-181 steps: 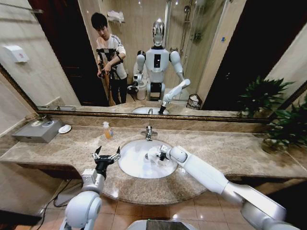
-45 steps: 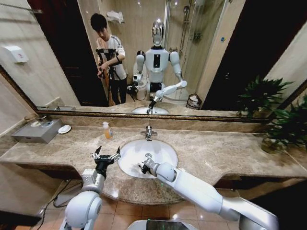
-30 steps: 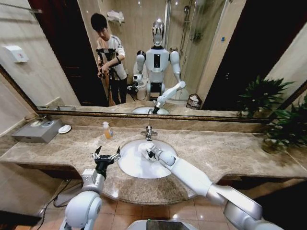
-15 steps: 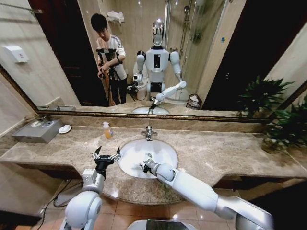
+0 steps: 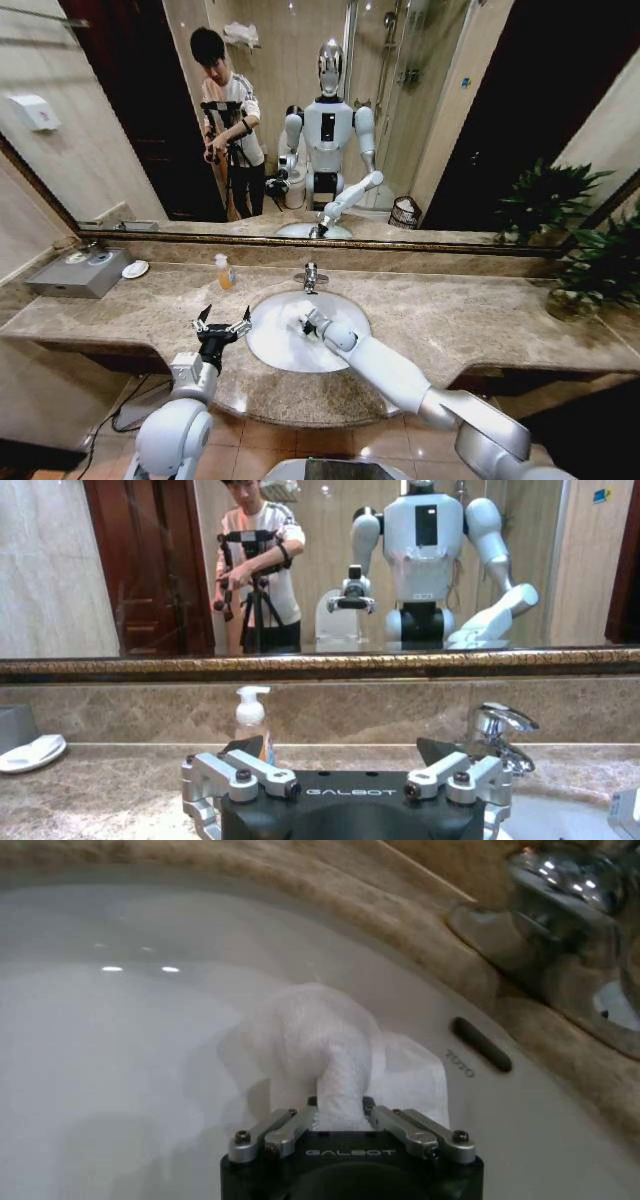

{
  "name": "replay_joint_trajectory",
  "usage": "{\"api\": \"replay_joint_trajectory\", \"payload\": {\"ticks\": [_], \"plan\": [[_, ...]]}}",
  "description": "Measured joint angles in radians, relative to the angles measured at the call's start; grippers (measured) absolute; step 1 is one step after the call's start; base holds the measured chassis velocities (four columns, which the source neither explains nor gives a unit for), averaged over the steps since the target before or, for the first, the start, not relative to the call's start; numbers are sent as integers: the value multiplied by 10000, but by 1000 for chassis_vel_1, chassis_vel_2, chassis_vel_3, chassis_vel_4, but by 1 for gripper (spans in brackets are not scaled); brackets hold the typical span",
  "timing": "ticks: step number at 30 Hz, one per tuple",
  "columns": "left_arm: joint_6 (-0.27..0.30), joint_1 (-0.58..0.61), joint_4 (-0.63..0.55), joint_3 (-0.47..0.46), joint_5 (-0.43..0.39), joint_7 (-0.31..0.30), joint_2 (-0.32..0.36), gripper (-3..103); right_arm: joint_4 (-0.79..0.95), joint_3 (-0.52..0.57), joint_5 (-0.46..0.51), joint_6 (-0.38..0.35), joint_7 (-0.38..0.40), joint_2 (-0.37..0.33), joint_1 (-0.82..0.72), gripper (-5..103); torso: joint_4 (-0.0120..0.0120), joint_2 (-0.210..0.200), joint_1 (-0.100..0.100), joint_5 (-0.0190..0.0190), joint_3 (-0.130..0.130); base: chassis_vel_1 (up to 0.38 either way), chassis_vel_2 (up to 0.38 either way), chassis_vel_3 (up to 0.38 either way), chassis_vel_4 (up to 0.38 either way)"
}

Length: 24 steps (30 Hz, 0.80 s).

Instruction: Pick up the towel from the sink counter and wipe the mirror surface.

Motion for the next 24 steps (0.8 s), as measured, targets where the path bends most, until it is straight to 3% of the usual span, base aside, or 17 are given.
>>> {"api": "replay_joint_trajectory", "payload": {"ticks": [8, 15, 24], "plan": [[0, 0, 0, 0, 0, 0, 0, 100, 1774, -1133, 1007, -502, 172, -585, -538, 12, 3, 0, -2, 6, 0, 0, 0, 0, 0], [0, 1, 0, 0, 0, 0, 0, 100, 2545, -1414, 1246, -942, 162, -937, -501, 12, 0, 0, -3, 4, 0, 0, 0, 0, 0], [0, 0, 0, 0, 0, 0, 0, 100, 677, -1097, 1191, 8, 674, 326, 154, 12, 4, 0, -2, 3, 0, 0, 0, 0, 0]]}}
